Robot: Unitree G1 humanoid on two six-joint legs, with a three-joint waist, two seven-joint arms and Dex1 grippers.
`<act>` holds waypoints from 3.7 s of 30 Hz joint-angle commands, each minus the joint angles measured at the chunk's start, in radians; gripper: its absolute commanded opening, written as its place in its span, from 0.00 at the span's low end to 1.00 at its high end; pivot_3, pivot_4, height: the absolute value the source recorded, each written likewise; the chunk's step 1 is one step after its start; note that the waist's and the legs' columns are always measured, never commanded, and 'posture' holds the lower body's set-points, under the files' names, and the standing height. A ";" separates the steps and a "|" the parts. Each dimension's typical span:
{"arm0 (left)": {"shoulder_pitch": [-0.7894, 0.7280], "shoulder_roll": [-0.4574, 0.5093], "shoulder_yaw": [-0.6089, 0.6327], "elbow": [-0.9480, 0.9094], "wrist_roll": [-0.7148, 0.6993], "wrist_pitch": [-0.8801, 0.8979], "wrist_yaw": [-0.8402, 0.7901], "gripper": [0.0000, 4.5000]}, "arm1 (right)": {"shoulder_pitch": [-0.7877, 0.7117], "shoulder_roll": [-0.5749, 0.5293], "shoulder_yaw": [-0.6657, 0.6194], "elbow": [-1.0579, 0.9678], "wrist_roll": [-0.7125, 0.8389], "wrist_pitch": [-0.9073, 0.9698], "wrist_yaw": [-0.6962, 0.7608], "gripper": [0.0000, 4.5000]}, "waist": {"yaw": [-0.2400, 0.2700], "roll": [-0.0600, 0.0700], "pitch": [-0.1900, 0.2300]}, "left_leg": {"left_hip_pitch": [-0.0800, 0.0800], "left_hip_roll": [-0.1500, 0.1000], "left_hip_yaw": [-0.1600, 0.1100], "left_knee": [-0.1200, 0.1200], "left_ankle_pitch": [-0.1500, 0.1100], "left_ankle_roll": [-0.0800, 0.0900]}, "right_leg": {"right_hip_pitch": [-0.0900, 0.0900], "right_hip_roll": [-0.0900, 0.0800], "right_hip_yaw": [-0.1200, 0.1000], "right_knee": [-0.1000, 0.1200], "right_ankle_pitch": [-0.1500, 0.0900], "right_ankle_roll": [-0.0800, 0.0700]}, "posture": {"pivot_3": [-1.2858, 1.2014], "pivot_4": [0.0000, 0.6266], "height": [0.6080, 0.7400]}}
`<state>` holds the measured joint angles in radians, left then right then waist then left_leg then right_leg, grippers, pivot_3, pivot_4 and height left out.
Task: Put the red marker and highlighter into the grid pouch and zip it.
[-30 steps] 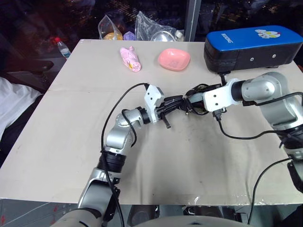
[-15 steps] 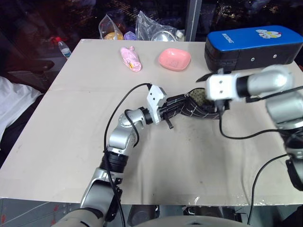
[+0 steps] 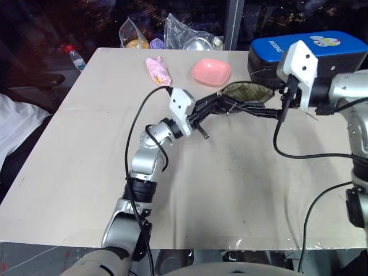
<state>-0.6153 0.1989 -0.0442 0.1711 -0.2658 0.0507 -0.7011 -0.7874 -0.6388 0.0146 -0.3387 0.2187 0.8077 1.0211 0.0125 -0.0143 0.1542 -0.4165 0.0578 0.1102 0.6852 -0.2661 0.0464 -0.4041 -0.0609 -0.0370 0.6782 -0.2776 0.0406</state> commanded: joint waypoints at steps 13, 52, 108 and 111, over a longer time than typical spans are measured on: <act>0.109 -0.028 -0.065 0.041 0.067 -0.077 -0.006 0.00 | 0.163 0.151 -0.088 -0.198 0.283 0.603 -0.305 0.96 | -0.002 0.000 0.000 | 0.000 0.000 -0.002 0.000 0.000 0.000 | 0.000 -0.001 -0.001 0.001 0.000 0.000 | 0.52 0.24 1.00; 0.152 0.009 -0.142 0.033 0.123 -0.147 -0.076 0.00 | 0.088 0.407 -0.248 -0.052 0.354 0.780 -0.621 0.01 | -0.021 0.000 0.000 | -0.001 0.000 -0.002 -0.002 0.000 0.000 | 0.000 0.000 -0.002 0.000 0.000 0.000 | 0.52 0.24 1.00; 0.855 0.270 0.003 -0.692 -0.038 0.217 0.074 1.00 | 0.495 -0.127 -0.223 0.835 0.211 -0.807 0.339 0.95 | -0.023 0.000 0.000 | 0.004 0.000 0.001 -0.011 0.000 0.001 | 0.003 -0.002 0.004 -0.009 0.000 0.000 | 0.52 0.24 1.00; 0.925 0.272 0.028 -0.719 -0.008 0.209 0.112 1.00 | 0.529 -0.113 -0.243 0.837 0.223 -0.870 0.373 0.95 | -0.023 0.001 0.000 | 0.005 0.000 0.001 -0.011 0.000 0.001 | 0.003 -0.001 0.005 -0.009 0.000 0.000 | 0.52 0.24 1.00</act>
<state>0.2898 0.4677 -0.0375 -0.5026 -0.2898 0.2764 -0.6080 -0.2693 -0.7494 -0.1856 0.5134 0.4113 -0.0200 1.3690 -0.0106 -0.0135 0.1542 -0.4122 0.0582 0.1105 0.6744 -0.2663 0.0473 -0.4014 -0.0625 -0.0319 0.6696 -0.2778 0.0404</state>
